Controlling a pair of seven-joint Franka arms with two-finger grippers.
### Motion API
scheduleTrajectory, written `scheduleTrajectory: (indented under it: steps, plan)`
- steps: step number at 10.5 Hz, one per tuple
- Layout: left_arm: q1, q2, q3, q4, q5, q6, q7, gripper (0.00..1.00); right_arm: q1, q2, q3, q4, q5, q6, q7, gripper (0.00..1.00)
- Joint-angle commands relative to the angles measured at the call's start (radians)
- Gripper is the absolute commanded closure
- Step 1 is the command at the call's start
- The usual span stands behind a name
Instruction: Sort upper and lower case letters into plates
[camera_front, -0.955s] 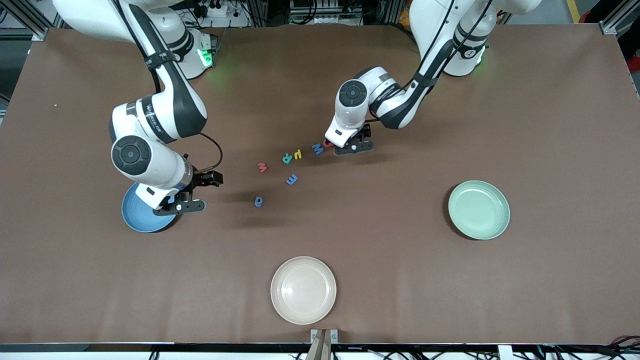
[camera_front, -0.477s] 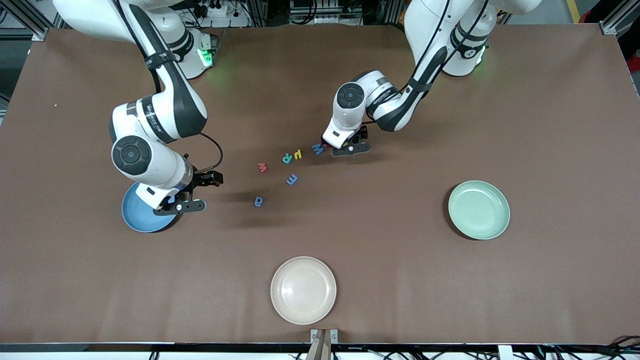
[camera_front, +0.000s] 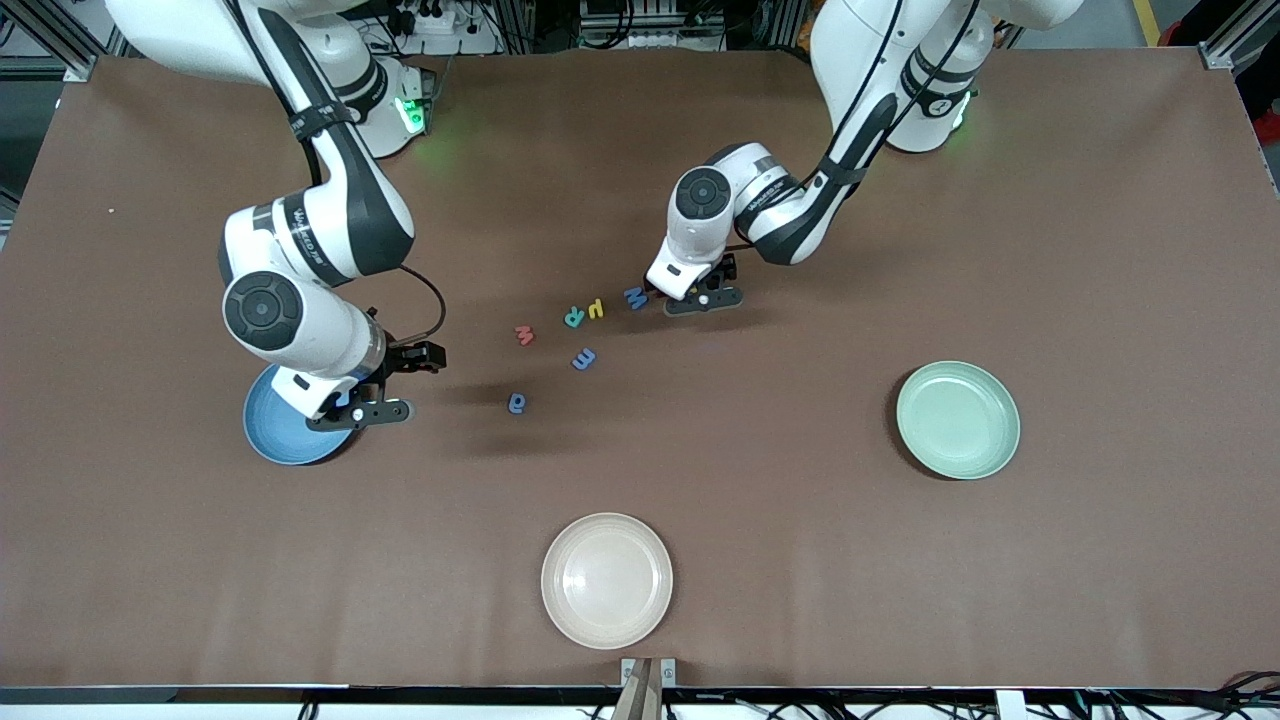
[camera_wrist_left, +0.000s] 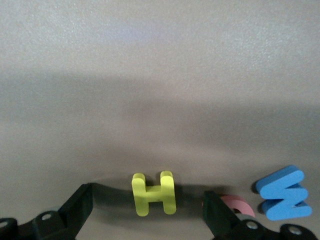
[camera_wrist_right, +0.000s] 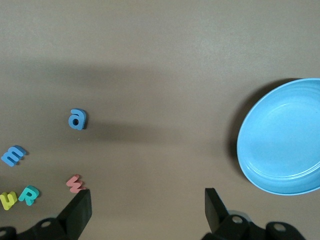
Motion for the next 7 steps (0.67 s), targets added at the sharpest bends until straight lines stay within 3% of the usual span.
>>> scheduleTrajectory:
  steps: [1,7]
  plan:
    - [0.003,-0.012,0.000,-0.003,0.030,-0.007,-0.017,0.00,-0.001,-0.006,0.001,-0.004,0.008,-0.003,0.017,0.00]
    - [0.005,-0.024,0.000,-0.013,0.030,-0.012,-0.014,0.00,0.001,-0.006,0.001,-0.004,0.008,-0.003,0.017,0.00]
